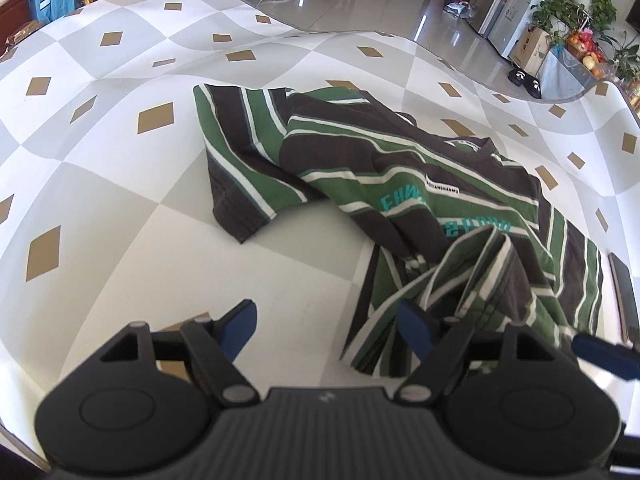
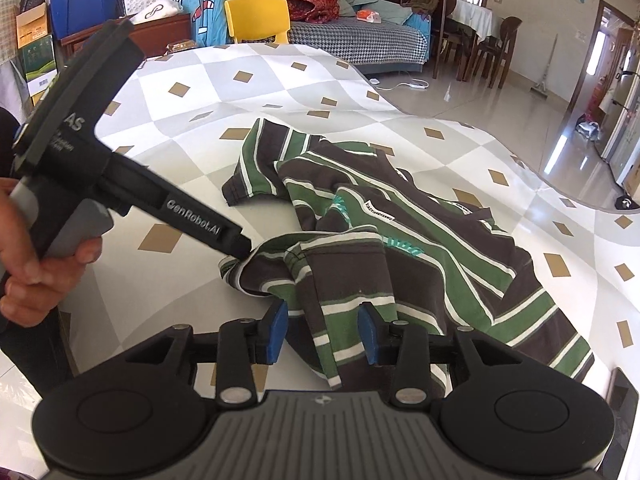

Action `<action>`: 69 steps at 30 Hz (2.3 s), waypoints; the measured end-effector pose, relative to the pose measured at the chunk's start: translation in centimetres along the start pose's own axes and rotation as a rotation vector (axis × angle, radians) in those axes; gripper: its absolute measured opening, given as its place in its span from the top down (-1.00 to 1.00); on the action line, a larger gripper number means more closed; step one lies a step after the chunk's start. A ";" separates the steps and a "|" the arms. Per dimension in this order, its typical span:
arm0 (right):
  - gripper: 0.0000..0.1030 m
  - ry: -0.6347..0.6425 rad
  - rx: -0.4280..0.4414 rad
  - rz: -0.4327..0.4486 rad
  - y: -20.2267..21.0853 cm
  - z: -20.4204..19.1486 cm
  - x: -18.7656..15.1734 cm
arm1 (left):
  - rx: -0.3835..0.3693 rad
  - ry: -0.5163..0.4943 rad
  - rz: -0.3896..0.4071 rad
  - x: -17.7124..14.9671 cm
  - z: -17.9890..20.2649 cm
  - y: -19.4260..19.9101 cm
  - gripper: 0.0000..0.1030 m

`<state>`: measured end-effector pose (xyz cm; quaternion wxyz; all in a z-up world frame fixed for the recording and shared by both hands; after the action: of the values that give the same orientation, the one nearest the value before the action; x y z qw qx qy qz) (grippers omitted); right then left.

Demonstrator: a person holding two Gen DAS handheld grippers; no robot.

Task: Fold clothes

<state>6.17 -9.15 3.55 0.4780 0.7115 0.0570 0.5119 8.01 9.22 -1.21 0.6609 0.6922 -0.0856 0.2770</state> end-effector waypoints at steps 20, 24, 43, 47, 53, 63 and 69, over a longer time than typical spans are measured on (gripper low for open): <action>0.77 -0.067 -0.063 -0.024 -3.9 1.5 1.6 | 0.018 -0.145 0.022 -3.4 0.5 -0.4 -0.68; 0.89 -0.137 -0.075 0.030 -2.3 2.8 1.9 | 0.023 -0.168 0.036 -3.6 1.2 -0.5 -0.71; 0.90 -0.249 -0.113 0.300 9.0 2.3 1.8 | 0.050 -0.039 0.109 -2.4 1.9 -1.0 -0.63; 0.90 -0.256 -0.134 0.323 10.5 2.0 0.9 | 0.116 -0.006 0.197 -1.7 0.9 0.8 -0.45; 0.90 -0.255 -0.153 0.297 11.6 1.3 -0.2 | 0.173 0.049 0.358 0.1 -0.9 5.2 -0.37; 0.73 -0.256 -0.146 0.243 10.8 -0.1 -1.4 | 0.117 0.089 0.223 -1.4 -2.2 4.5 -0.46; 0.35 -0.293 -0.096 0.233 8.9 -0.4 -0.6 | 0.117 0.074 0.187 -2.5 -1.9 4.0 -0.53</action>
<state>1.98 -14.03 9.67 0.4521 0.7566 -0.1204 0.4567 3.50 9.99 1.02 0.5933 0.7080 -0.1092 0.3672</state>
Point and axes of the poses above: each gripper's, at about its wrist camera, not at the fingertips, and y roughly against the way its jaws point, z to its right, x to its top, the point moved 4 cm from there along -y, roughly the way its jaws point, and after that the axes turned 10 degrees about x, right-handed, at the moved point
